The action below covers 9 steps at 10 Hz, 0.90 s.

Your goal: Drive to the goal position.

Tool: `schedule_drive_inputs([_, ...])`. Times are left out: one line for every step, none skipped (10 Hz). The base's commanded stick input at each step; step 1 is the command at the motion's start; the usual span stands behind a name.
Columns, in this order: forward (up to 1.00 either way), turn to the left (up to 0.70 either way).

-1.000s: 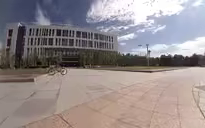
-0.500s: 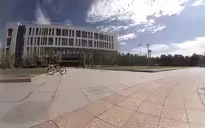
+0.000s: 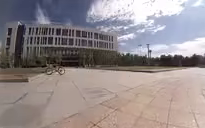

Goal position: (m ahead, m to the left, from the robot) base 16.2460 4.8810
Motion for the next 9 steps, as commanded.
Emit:
schedule_drive_inputs([0.33,0.03])
schedule_drive_inputs([0.33,0.03])
schedule_drive_inputs([0.33,0.03])
schedule_drive_inputs([0.33,0.03])
schedule_drive_inputs([0.33,0.03])
schedule_drive_inputs([0.33,0.03])
schedule_drive_inputs([0.33,0.03])
schedule_drive_inputs([0.33,0.03])
schedule_drive_inputs([0.33,0.03])
